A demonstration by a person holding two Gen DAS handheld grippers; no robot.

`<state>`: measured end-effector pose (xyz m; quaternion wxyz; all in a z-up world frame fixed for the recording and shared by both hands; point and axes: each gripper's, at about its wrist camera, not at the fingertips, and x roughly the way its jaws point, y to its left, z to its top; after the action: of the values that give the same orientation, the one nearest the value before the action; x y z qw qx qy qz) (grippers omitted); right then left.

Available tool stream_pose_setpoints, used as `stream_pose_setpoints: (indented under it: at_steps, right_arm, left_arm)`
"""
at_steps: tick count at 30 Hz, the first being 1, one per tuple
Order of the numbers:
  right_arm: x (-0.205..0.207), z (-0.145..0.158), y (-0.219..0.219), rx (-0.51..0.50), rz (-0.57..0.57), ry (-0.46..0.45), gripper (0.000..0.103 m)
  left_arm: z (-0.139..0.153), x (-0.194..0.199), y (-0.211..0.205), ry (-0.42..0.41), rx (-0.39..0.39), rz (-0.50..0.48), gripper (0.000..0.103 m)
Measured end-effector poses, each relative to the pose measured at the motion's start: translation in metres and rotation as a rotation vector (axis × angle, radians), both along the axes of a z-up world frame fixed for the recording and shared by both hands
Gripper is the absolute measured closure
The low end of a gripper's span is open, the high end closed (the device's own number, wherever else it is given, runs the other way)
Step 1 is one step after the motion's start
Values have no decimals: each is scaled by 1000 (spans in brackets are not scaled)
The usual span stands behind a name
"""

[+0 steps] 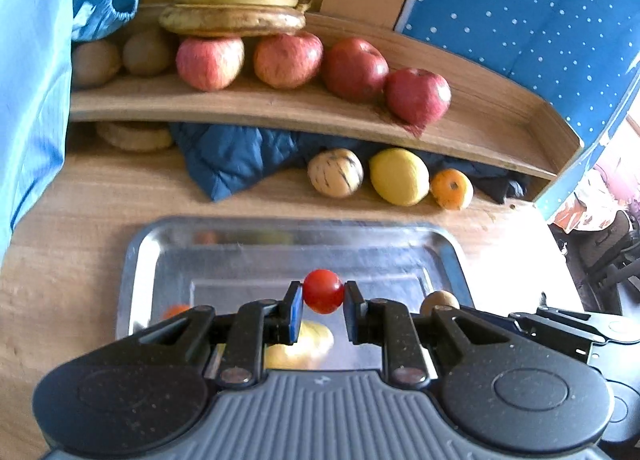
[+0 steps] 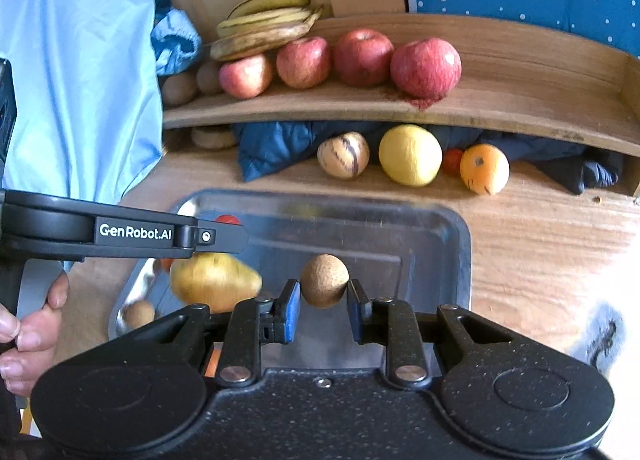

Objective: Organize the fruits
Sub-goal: 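Carry the tomato in the left gripper and kiwi in the right gripper to the tray, then open left gripper releasing the tomato while right gripper releases the kiwi onto the tray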

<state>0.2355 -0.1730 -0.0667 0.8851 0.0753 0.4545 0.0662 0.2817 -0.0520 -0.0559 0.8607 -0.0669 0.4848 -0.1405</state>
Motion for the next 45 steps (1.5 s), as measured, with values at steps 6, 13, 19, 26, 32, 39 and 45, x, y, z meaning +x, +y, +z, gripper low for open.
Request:
stream_pose_setpoints:
  at_steps: [6,13,19,26,32,39,45]
  right_arm:
    - [-21,-5,-5,2,47,25,76]
    - [-37,-11,-4,1,100,47,76]
    - [-46,-15,-5,0,129,61,76]
    - [-47,-20,-4,0,142,71,76]
    - [-44,-23,-2,5,156,75,76]
    - [-38,-25,0,7,173,82,76]
    - [-36,-28,5,6,190,95,76]
  left_arm:
    - [-3,-26,-13,15,-12,15,80]
    - [-11,-52,-20,48,-19,49,80]
    - [-18,-67,-23,77,-12,71,80]
    - [-25,-72,-25,111,24,98,80]
    - [-27,-71,-25,126,46,102,80]
    - [-31,-66,-21,145,58,102,79]
    - [-32,-66,-19,156,60,102,79]
